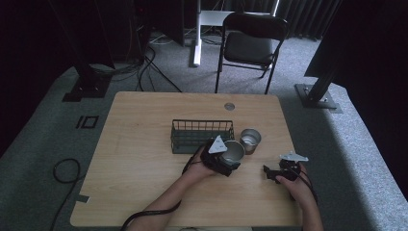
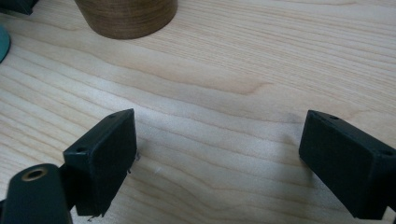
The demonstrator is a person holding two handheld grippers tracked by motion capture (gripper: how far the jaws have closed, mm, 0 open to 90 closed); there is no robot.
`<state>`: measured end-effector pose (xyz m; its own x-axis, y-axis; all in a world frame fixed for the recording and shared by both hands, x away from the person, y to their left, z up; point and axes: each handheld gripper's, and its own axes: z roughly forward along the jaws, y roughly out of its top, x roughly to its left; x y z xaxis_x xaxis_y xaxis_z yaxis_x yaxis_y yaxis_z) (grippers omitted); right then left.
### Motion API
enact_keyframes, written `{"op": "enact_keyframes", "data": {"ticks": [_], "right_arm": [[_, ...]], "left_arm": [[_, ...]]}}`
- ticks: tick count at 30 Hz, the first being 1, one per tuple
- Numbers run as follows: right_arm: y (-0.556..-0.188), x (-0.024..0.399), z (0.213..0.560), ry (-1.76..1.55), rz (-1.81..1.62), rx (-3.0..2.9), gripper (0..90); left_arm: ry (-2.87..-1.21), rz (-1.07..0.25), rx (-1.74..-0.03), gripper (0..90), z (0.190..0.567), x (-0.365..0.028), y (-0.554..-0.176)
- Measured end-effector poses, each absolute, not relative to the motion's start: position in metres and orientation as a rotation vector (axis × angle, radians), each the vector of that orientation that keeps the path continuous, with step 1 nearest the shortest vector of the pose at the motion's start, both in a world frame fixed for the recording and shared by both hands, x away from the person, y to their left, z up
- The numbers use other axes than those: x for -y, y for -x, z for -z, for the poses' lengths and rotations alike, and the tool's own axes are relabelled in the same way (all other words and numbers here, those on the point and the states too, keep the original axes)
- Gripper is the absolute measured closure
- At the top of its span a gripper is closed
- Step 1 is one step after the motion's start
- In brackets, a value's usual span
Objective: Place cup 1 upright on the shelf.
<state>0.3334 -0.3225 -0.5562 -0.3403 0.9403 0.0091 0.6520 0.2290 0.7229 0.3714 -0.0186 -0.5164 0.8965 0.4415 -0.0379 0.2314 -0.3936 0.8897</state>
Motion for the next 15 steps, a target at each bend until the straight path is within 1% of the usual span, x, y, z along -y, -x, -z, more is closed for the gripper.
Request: {"op": "enact_keyframes", "data": {"ticks": [1, 2, 4, 5, 6, 14, 15], "right_arm": [[-0.3334, 0.3225, 0.5562, -1.463, -0.896, -2.076, 10.9], [-0.3334, 0.3225, 0.5562, -1.463, -0.896, -2.076, 10.9], [-0.3334, 0.3225, 0.5562, -1.463, -0.896, -2.076, 10.9], [-0.3334, 0.3225, 0.5562, -1.463, -0.895, -2.076, 10.9], [-0.3334, 0.3225, 0.5562, -1.463, -0.895, -2.076, 10.9], [-0.3334, 0.3225, 0.5562, -1.463, -0.896, -2.076, 10.9], [-0.3334, 0.3224, 0.5562, -1.463, -0.895, -2.076, 10.9]], "left_arm": [[-1.993, -0.247, -0.489, 0.8, 0.5164, 0.0186, -0.3714], [-1.983, -0.245, -0.492, 3.8, 0.5161, 0.0192, -0.3709], [-1.98, -0.24, -0.493, 5.3, 0.516, 0.0204, -0.3706], [-1.98, -0.24, -0.493, 7.8, 0.516, 0.0204, -0.3706], [-1.981, -0.26, -0.48, 13.9, 0.5161, 0.0208, -0.3688], [-1.99, -0.255, -0.459, 14.5, 0.5153, 0.0213, -0.3647], [-2.011, -0.235, -0.438, 14.5, 0.5137, 0.0226, -0.3626]]}}
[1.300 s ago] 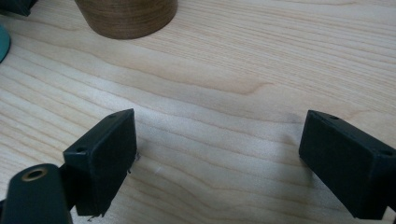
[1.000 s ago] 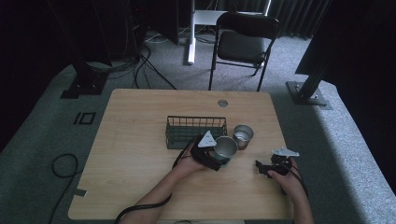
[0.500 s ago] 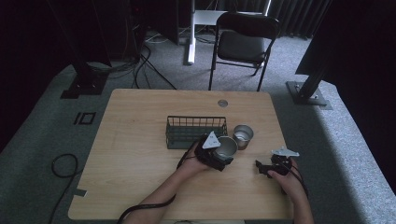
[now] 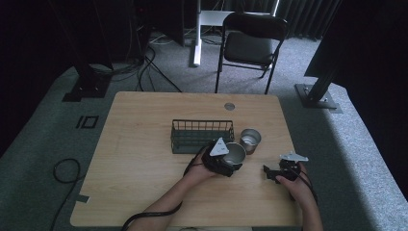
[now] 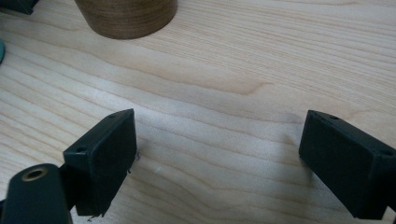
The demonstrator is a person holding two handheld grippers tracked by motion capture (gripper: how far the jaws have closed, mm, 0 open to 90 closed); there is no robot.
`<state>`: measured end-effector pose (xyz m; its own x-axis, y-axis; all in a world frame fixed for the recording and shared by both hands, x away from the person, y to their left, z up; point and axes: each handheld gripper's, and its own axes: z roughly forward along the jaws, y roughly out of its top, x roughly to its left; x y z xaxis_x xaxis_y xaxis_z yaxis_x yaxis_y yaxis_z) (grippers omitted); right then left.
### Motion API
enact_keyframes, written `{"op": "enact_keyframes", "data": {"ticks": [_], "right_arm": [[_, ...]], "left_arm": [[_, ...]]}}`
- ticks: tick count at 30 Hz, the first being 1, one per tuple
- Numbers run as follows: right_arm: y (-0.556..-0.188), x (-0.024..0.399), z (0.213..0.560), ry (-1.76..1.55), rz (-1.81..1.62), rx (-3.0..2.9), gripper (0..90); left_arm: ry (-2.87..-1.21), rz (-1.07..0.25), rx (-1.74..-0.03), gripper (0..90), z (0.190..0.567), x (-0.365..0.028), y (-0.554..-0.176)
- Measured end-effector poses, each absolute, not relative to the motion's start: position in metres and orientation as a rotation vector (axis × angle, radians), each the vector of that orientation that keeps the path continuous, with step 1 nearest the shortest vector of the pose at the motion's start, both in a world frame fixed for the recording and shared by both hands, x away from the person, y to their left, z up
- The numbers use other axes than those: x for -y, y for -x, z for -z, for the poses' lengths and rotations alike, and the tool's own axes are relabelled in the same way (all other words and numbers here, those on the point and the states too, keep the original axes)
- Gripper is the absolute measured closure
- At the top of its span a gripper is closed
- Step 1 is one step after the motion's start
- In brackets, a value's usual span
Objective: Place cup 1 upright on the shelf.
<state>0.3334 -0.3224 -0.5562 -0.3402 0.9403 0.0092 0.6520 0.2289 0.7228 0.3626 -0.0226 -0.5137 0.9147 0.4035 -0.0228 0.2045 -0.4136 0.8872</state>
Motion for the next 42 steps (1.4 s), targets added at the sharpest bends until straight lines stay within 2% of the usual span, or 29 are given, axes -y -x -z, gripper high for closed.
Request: {"op": "enact_keyframes", "data": {"ticks": [8, 18, 42], "right_arm": [[-0.333, 0.322, 0.556, -1.463, -0.895, -2.076, 10.9], [-0.333, 0.323, 0.556, -1.459, -0.894, -2.077, 10.9], [-0.333, 0.322, 0.556, -1.462, -0.894, -2.076, 10.9]], "left_arm": [[-2.038, -0.239, -0.393, 14.7, 0.508, 0.026, -0.356], [-1.991, -0.23, -0.396, 14.8, 0.489, 0.019, -0.353], [-1.94, -0.35, -0.431, 14.8, 0.433, -0.009, -0.358]]}}
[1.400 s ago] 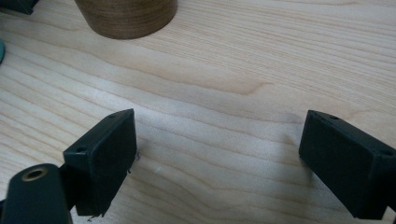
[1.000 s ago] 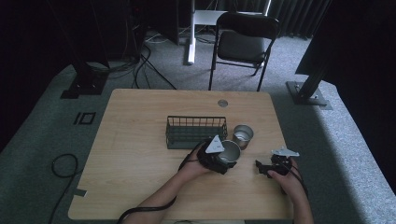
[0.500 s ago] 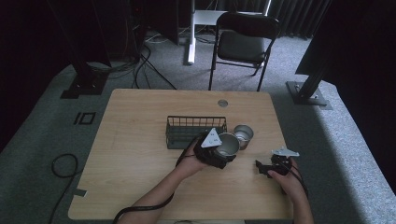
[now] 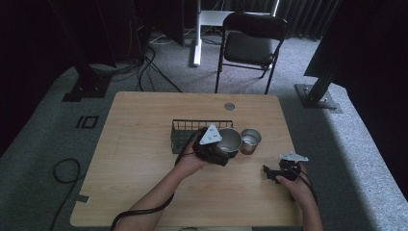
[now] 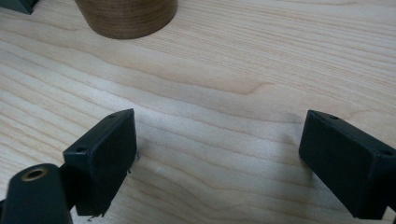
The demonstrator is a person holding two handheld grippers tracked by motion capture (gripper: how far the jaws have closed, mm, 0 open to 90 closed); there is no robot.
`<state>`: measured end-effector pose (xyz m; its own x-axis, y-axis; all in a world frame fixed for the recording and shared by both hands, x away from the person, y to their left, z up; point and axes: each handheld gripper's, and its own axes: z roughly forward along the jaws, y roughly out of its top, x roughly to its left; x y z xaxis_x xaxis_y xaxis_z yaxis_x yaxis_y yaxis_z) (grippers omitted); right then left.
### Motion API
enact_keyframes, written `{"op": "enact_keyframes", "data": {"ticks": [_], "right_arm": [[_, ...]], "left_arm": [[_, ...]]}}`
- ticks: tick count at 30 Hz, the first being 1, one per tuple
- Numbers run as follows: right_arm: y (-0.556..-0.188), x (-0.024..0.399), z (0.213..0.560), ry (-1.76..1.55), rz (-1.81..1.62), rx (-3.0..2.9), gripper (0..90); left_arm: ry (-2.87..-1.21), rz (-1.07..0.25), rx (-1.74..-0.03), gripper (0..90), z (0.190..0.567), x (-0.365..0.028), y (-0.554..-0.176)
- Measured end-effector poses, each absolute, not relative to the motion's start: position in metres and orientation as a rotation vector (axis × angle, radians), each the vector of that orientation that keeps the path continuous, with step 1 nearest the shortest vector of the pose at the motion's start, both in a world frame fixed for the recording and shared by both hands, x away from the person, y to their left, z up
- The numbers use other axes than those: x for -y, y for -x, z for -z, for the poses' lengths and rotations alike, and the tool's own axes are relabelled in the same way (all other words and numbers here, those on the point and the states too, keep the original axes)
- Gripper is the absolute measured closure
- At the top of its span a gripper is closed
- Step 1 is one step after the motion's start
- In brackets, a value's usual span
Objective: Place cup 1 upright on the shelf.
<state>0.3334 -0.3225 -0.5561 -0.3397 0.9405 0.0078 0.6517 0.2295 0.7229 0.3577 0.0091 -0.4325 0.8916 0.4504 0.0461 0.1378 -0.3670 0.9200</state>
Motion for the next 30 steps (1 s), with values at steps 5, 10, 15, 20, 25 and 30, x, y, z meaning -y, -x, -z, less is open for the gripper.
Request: {"op": "enact_keyframes", "data": {"ticks": [5, 10, 15, 20, 25, 30], "right_arm": [[-0.333, 0.322, 0.556, -1.462, -0.894, -2.075, 10.9], [-0.333, 0.322, 0.556, -1.462, -0.895, -2.074, 10.9], [-0.333, 0.322, 0.556, -1.462, -0.895, -2.075, 10.9], [-0.333, 0.322, 0.556, -1.463, -0.895, -2.074, 10.9], [-0.333, 0.322, 0.556, -1.463, -0.895, -2.075, 10.9], [-0.333, 0.322, 0.556, -1.462, -0.895, -2.075, 10.9]], "left_arm": [[-1.919, -0.383, -0.46, 14.8, 0.422, -0.018, -0.361], [-1.897, -0.435, -0.503, 14.8, 0.412, -0.029, -0.365], [-1.876, -0.48, -0.549, 14.9, 0.404, -0.04, -0.37], [-1.859, -0.511, -0.591, 14.8, 0.399, -0.05, -0.377], [-1.829, -0.53, -0.639, 14.9, 0.394, -0.06, -0.384], [-1.793, -0.58, -0.697, 14.8, 0.393, -0.07, -0.389]]}}
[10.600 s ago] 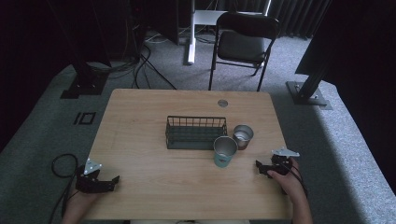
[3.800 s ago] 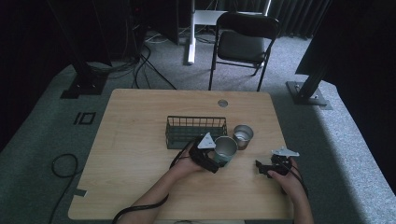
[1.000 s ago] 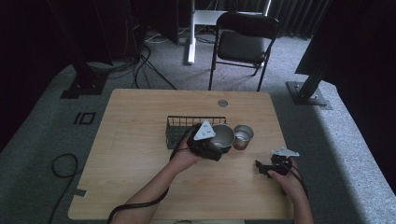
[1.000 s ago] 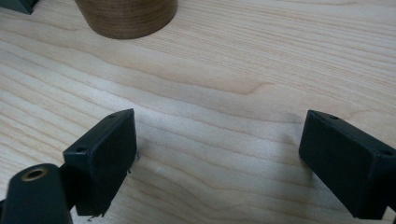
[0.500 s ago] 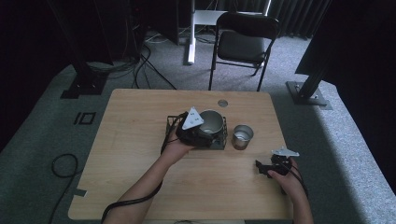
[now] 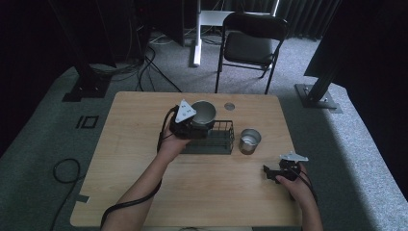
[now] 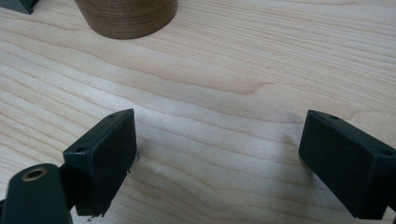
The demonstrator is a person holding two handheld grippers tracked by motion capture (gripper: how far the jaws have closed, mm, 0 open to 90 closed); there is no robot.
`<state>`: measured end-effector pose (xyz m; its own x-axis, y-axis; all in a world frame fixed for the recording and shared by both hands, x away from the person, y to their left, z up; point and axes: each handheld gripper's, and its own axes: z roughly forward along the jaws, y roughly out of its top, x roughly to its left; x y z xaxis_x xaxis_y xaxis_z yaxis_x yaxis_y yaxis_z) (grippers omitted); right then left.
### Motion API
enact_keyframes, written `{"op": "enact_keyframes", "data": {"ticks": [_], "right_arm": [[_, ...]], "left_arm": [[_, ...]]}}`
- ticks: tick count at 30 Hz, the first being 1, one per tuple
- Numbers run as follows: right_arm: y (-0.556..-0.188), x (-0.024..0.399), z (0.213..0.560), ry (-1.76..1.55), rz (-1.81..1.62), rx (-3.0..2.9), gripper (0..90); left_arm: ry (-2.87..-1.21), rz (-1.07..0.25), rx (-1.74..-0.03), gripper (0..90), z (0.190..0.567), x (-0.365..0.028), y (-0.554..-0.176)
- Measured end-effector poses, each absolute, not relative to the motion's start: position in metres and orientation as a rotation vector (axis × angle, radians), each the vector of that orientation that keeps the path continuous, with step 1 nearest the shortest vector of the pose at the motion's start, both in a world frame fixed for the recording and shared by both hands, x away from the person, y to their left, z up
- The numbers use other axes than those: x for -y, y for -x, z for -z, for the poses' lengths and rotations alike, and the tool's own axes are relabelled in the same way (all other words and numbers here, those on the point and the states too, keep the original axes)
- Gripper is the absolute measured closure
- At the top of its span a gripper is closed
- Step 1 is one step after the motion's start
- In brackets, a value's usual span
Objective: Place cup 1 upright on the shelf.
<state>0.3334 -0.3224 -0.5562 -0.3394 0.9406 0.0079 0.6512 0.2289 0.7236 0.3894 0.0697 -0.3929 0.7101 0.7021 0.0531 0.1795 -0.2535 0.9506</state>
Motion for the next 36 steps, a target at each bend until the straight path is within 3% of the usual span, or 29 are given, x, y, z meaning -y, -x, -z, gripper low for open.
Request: {"op": "enact_keyframes", "data": {"ticks": [11, 36], "right_arm": [[-0.333, 0.322, 0.556, -1.46, -0.894, -2.075, 10.9], [-0.333, 0.323, 0.556, -1.46, -0.893, -2.076, 10.9]], "left_arm": [[-1.738, -0.707, -0.842, 14.8, 0.408, -0.085, -0.4], [-1.737, -0.718, -0.987, 14.8, 0.457, -0.091, -0.41]]}}
